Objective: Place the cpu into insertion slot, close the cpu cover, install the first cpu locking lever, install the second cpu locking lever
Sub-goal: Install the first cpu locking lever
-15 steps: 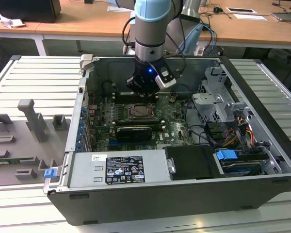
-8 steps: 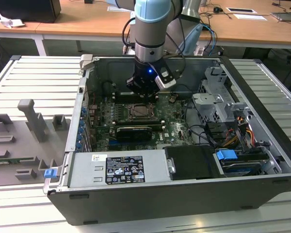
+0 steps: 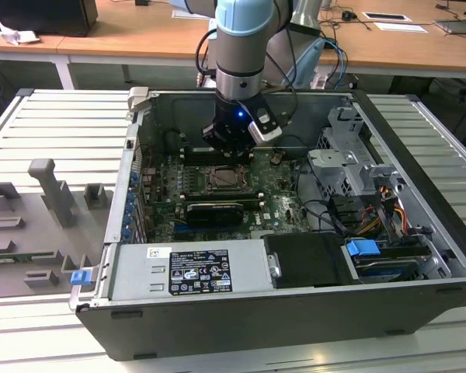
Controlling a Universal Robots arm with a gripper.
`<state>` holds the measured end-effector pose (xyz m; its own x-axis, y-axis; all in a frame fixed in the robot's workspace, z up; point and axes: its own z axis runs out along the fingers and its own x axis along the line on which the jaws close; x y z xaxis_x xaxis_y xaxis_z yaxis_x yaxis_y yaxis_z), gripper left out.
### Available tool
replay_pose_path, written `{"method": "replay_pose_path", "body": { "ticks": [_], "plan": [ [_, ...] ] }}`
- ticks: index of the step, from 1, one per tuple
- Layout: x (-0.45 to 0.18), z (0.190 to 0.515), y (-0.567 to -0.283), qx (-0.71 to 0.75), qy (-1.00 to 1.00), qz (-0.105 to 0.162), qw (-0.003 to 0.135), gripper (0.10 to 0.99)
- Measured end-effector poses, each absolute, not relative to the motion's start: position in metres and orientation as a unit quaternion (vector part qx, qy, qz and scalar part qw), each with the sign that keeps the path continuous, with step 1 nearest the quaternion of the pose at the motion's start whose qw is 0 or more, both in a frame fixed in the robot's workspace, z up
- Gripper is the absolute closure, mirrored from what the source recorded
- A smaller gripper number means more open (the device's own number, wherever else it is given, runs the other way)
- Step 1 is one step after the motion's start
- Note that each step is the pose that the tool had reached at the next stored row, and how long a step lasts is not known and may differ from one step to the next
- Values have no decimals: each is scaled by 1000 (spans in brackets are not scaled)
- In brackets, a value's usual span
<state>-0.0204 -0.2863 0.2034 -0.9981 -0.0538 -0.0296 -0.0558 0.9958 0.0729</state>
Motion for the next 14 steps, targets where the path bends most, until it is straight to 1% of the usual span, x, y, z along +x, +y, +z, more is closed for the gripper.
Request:
{"method": "replay_pose_path", "body": {
  "ticks": [10, 14],
  "plan": [
    [-20, 205, -286, -27, 999, 35, 13, 980],
    [-20, 205, -286, -28, 999, 22, 12, 980]
  ]
}}
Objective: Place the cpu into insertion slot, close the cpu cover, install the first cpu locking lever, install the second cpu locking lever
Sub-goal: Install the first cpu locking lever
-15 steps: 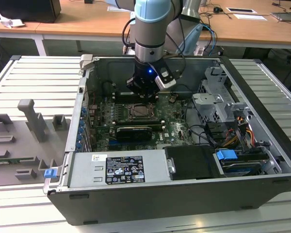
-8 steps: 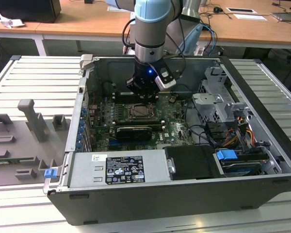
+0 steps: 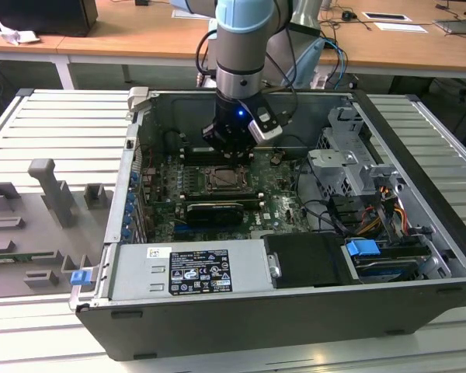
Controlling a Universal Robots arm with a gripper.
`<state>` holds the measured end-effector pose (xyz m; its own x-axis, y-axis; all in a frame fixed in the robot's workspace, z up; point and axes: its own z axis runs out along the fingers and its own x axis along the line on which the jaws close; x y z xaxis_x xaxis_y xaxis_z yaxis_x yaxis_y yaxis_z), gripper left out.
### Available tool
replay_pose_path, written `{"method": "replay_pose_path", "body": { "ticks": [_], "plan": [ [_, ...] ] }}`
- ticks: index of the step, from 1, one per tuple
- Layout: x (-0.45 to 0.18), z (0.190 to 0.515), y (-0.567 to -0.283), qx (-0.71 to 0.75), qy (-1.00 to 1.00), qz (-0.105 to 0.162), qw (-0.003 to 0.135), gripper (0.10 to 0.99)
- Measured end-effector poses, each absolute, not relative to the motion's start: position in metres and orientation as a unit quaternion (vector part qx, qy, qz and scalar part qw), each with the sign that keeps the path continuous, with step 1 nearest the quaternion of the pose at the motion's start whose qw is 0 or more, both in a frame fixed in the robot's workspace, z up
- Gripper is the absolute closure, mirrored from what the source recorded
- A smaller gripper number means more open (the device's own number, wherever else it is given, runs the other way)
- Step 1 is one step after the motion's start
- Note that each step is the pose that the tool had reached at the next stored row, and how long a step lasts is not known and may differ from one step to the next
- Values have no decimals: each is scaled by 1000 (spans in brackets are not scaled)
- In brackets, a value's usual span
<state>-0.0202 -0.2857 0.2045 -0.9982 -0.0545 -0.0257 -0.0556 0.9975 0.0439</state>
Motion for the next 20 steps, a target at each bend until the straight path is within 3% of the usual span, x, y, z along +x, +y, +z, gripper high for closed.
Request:
{"method": "replay_pose_path", "body": {
  "ticks": [20],
  "plan": [
    [-20, 214, -287, -28, 999, 21, 12, 980]
  ]
}}
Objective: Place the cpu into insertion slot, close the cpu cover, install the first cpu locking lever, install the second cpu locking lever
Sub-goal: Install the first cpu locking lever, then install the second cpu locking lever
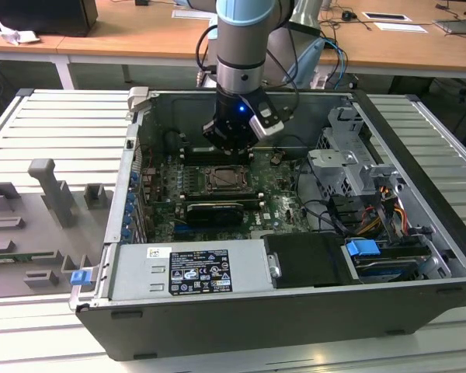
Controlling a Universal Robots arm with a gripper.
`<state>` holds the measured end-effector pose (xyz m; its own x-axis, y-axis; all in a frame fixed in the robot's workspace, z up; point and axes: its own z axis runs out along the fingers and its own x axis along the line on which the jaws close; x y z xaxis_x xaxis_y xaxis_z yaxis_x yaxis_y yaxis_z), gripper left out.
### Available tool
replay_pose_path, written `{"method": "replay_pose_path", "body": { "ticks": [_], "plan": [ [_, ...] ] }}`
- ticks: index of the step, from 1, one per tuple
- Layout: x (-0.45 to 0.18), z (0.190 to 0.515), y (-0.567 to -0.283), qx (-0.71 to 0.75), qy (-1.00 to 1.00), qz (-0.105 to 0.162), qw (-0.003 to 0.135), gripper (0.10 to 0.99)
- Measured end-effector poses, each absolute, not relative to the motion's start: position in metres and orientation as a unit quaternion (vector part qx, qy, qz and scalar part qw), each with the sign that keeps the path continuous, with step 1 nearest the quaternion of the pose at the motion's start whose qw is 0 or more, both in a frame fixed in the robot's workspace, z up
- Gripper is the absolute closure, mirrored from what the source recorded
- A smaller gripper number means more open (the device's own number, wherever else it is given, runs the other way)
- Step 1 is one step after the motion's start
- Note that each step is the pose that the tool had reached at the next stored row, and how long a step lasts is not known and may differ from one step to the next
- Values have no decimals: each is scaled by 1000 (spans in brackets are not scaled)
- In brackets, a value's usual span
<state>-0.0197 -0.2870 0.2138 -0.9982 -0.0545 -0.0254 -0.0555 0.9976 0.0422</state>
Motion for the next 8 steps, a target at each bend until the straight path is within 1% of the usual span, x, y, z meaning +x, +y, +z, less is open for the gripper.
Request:
{"method": "replay_pose_path", "body": {
  "ticks": [8],
  "plan": [
    [-20, 214, -295, -28, 999, 21, 12, 980]
  ]
}}
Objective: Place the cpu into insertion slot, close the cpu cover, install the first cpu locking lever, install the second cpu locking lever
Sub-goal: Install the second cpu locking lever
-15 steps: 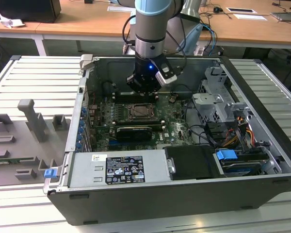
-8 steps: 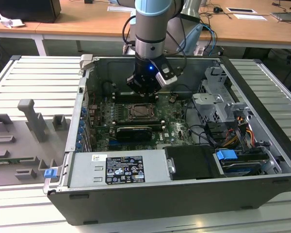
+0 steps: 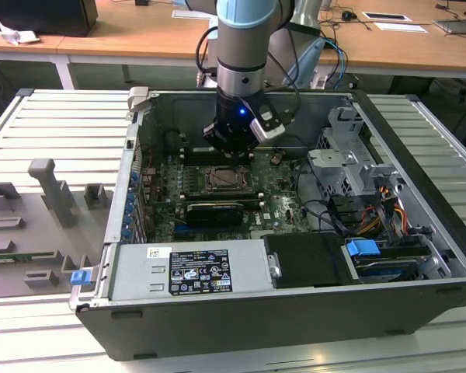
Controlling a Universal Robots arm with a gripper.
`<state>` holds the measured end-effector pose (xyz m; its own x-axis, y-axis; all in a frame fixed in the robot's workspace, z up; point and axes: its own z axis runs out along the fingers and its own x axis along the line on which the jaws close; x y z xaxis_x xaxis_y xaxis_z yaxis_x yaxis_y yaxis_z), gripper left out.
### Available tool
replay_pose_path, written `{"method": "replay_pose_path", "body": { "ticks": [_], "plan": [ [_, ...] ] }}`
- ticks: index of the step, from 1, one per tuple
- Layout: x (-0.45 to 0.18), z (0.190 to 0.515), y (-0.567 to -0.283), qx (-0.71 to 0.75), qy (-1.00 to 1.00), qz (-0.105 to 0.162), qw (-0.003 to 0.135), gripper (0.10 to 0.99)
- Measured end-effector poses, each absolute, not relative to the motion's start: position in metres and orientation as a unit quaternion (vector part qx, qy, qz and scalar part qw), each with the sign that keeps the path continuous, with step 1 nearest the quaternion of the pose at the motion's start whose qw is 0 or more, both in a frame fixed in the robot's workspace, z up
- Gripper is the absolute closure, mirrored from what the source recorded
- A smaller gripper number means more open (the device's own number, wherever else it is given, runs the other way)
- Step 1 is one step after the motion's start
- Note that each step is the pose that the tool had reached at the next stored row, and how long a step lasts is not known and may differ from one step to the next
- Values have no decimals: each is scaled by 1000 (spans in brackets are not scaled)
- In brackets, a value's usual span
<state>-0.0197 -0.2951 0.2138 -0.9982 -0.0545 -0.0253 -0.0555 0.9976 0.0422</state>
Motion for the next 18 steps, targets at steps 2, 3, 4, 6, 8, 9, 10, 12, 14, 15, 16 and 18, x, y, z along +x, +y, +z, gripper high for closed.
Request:
{"method": "replay_pose_path", "body": {
  "ticks": [2, 3, 4, 6, 8, 9, 10, 12, 14, 15, 16, 18],
  "plan": [
    [-20, 214, -299, -28, 999, 21, 12, 980],
    [-20, 214, -300, -28, 999, 21, 12, 980],
    [-20, 214, -300, -28, 999, 21, 12, 980],
    [-20, 220, -302, -27, 999, 21, 12, 980],
    [-20, 231, -302, -28, 999, 21, 12, 980],
    [-20, 235, -303, -28, 999, 21, 12, 980],
    [-20, 235, -305, -28, 999, 21, 12, 980],
    [-20, 235, -315, -28, 999, 21, 12, 980],
    [-20, 235, -322, -28, 999, 21, 12, 980],
    [-20, 235, -325, -28, 999, 21, 12, 980],
    [-20, 235, -329, -28, 999, 21, 12, 980],
    [-20, 235, -338, -28, 999, 22, 12, 980]
  ]
}}
